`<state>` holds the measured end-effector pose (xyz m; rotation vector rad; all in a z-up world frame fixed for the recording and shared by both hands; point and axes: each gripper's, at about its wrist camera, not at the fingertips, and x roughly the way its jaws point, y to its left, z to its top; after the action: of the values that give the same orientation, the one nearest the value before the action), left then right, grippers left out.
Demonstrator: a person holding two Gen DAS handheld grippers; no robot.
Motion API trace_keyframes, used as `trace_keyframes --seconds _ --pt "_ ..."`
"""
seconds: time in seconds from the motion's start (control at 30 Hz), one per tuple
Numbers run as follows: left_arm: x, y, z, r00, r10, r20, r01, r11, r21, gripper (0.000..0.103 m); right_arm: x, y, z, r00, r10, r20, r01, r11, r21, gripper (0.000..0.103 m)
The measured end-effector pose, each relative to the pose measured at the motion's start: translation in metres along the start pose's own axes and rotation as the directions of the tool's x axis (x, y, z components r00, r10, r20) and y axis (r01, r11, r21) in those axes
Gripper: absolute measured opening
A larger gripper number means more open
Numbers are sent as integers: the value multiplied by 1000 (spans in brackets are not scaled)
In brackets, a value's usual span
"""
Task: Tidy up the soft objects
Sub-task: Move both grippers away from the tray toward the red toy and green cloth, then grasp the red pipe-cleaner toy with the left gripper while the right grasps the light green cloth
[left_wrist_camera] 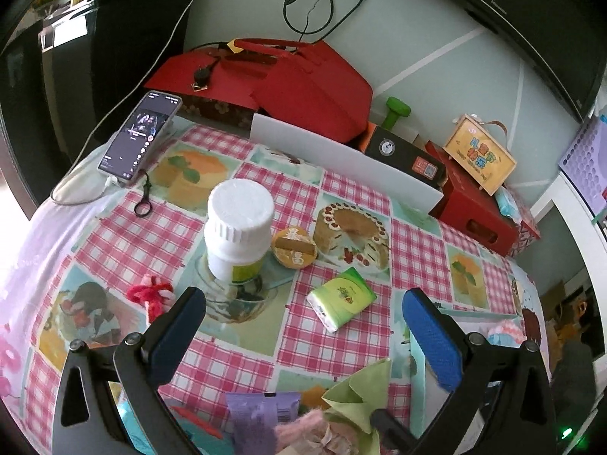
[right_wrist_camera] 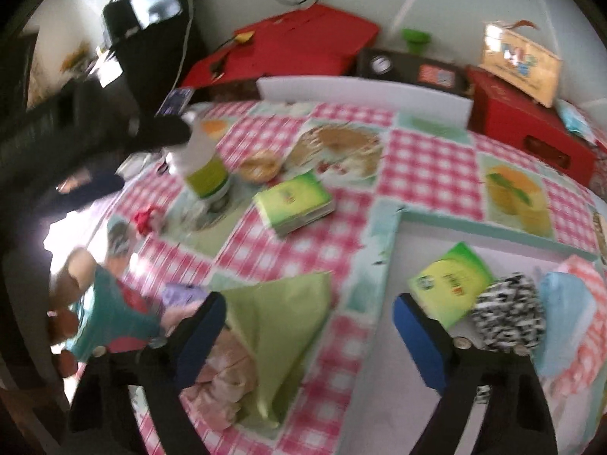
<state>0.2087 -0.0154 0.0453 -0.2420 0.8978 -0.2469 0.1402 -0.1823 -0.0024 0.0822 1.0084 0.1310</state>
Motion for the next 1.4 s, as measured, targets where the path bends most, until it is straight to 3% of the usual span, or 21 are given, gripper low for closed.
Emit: trace_keyframes --seconds 0.1,0.37,0.53,0.63,0.77,0.93,0.97,1.17,1.3,1.4 --pt "-2 4 2 1000 -3 -16 3 1000 29 103 5 8 -3 1000 4 -22 -4 1000 -27 85" --pt "-8 41 12 988 120 -95 -107 986 127 103 22 15 -10 996 17 -89 -22 999 -49 78" --pt "13 67 22 957 233 -171 -198 960 197 103 30 16 -10 994 16 -110 -21 999 -50 67" --pt "30 82 23 944 222 -244 -175 964 198 103 32 15 -9 993 25 -114 -31 998 -50 54" --pt "51 96 22 925 206 -321 -153 971 183 103 35 13 -10 992 30 -121 -37 998 -53 47" --pt "77 103 19 892 254 -373 -177 957 229 102 41 14 -11 991 21 -133 -30 997 -66 43" --pt "82 104 18 887 262 -380 -180 955 237 99 41 14 -11 991 21 -133 -31 997 -67 42" --pt "104 110 14 859 268 -436 -165 952 259 59 42 13 -11 991 19 -135 -30 997 -75 38" --pt "107 110 11 865 275 -420 -170 948 270 48 42 12 -10 992 23 -126 -32 997 -76 32" --pt "109 113 10 870 269 -414 -171 951 257 45 40 13 -10 992 26 -119 -36 996 -83 27"
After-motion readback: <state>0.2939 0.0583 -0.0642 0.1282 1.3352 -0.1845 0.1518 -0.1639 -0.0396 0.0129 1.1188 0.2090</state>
